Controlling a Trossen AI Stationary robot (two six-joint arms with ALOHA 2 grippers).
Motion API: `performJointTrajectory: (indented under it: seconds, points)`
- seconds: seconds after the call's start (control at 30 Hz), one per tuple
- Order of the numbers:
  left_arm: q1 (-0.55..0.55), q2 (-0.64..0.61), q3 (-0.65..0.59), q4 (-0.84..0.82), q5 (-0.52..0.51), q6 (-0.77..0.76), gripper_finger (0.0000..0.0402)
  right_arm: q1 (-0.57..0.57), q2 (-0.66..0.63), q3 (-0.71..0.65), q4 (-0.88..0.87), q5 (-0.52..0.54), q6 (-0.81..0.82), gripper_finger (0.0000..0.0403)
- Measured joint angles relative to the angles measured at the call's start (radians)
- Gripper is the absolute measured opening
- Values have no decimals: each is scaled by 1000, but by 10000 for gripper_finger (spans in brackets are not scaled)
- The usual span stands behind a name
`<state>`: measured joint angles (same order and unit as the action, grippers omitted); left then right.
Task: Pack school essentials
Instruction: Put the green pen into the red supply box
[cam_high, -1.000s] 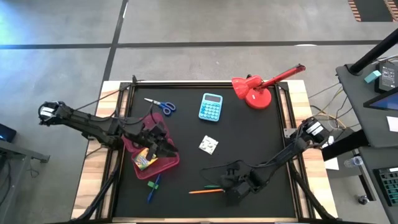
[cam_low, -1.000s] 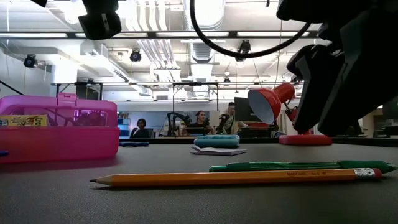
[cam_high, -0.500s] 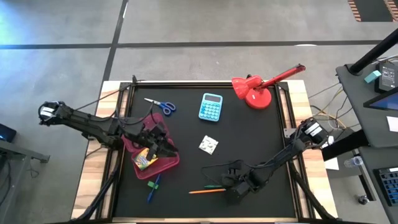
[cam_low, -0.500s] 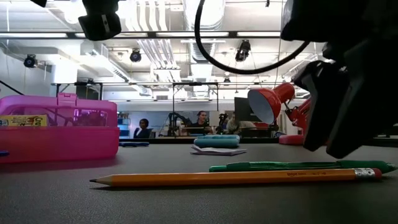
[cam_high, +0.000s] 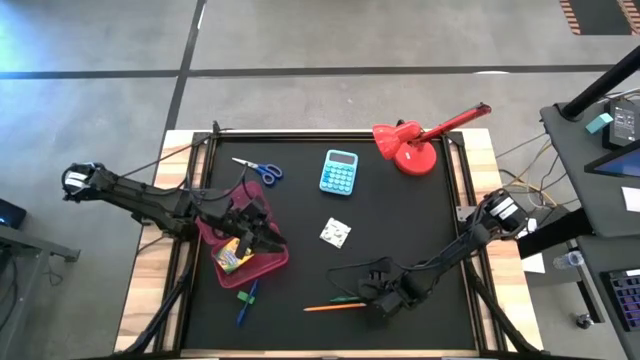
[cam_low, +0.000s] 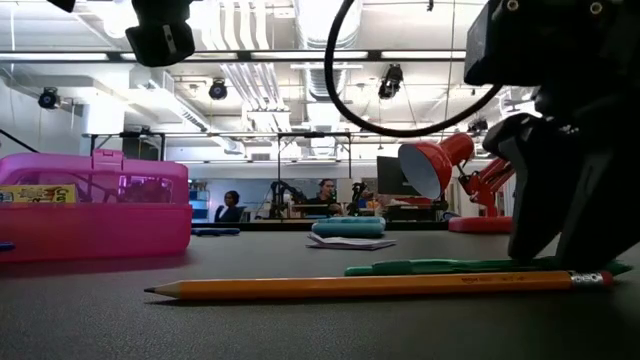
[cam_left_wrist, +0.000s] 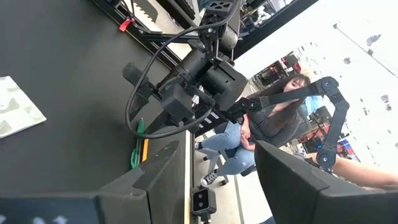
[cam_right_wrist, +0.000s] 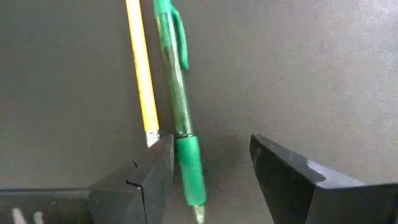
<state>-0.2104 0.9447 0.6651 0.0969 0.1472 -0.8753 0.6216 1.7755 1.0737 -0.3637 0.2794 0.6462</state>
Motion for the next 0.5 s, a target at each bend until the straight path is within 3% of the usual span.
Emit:
performJointTrajectory:
  seconds: [0.3, 0.5]
  points:
    - [0, 1, -2, 0, 0, -6, 187, 0, 42, 3, 4, 7, 11, 199]
    - [1, 1, -20, -1, 0, -10, 187, 1, 46, 3, 4, 4, 9, 154]
